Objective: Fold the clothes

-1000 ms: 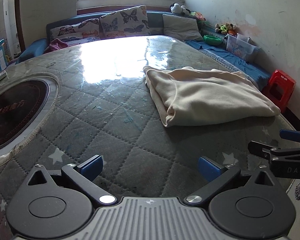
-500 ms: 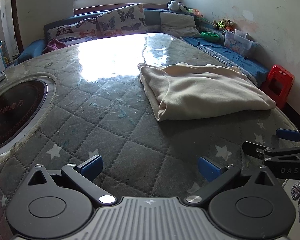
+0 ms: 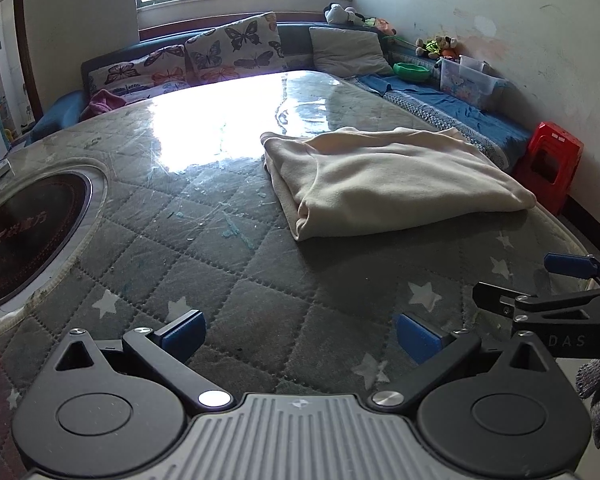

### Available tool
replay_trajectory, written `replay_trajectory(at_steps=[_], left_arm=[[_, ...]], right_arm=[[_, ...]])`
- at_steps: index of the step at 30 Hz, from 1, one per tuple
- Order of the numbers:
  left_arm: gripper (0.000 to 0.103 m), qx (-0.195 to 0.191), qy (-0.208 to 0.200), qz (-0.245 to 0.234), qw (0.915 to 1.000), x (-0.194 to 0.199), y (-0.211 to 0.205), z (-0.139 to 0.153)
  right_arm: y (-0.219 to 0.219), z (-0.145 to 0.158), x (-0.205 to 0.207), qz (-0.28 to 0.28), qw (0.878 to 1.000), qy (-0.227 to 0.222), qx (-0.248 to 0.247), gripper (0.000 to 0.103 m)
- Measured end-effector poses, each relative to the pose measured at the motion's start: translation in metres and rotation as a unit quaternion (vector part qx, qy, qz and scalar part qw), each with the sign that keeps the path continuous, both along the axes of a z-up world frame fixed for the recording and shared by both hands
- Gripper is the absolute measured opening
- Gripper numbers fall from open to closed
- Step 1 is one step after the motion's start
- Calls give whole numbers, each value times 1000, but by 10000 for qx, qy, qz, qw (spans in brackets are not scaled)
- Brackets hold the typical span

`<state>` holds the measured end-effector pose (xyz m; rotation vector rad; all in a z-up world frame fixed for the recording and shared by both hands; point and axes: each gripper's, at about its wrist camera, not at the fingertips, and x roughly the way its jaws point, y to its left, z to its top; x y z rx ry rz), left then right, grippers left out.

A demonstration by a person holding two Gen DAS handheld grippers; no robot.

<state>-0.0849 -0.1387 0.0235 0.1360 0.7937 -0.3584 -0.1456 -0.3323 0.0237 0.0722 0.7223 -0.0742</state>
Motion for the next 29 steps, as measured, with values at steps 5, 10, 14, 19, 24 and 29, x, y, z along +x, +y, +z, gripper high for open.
replay_trajectory(at_steps=[5,10,14,19,24,29], left_arm=[[103,56,-35,-12,10000,-3,-2,1],[103,81,-80,-29,9999,-8,-4,3],[103,62,-105,-58,9999,-11,-5,5],[103,49,-134,-93,9999,-15,-5,6],[103,22,-184,-131,9997,-19,-6,8],[103,14,-225,-147,9996,-21,-5,9]], right_arm=[[0,1,-3,-1,10000,-22,-11,103],[0,3,-7,6,10000,-52,-14,103],[-1,5,-10,6,10000,-88,-23,103],[0,6,-12,13,10000,-90,-21,103],[1,7,-13,25,9999,-115,-24,103],[2,9,-14,35,9999,-151,-32,103]])
